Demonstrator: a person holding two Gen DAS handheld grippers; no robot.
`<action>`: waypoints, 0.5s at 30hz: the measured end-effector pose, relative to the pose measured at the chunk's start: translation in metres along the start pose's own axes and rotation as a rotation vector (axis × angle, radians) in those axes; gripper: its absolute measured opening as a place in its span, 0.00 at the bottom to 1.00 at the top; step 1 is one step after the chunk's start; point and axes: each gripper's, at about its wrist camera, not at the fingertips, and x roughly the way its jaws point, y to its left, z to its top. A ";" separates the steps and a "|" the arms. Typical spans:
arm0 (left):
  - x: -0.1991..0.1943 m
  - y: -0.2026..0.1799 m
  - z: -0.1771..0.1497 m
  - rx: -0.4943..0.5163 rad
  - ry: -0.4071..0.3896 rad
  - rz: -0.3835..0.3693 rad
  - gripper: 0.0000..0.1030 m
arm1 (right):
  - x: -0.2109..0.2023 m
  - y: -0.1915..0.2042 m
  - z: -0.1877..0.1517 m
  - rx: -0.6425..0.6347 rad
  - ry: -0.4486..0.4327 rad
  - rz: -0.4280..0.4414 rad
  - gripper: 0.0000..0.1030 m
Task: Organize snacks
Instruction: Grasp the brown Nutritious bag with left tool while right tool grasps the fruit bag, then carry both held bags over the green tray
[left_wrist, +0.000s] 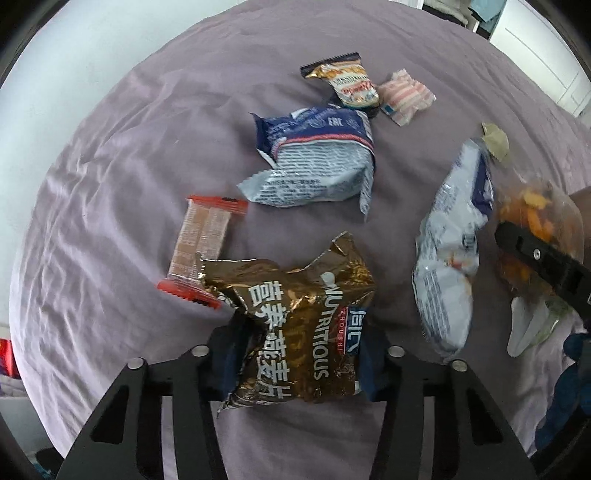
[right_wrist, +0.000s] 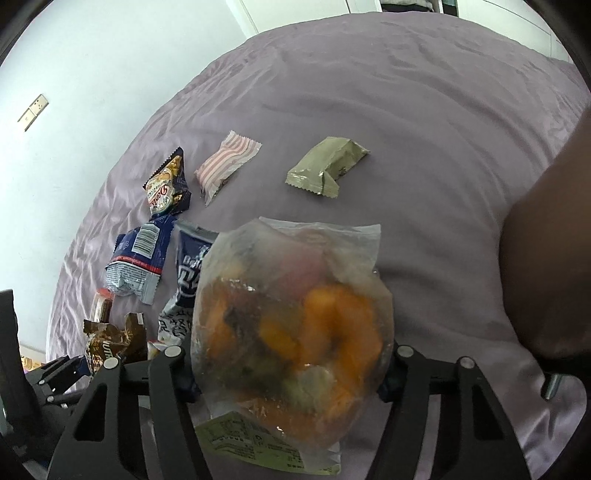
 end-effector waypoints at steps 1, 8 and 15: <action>-0.001 0.004 -0.001 -0.001 -0.002 -0.010 0.41 | -0.002 0.001 0.000 -0.006 0.000 -0.008 0.83; -0.025 0.018 0.007 0.028 -0.029 -0.046 0.38 | -0.029 -0.001 -0.003 -0.047 -0.009 -0.032 0.77; -0.071 0.027 0.001 0.083 -0.042 -0.046 0.38 | -0.063 0.003 -0.009 -0.075 0.011 -0.008 0.76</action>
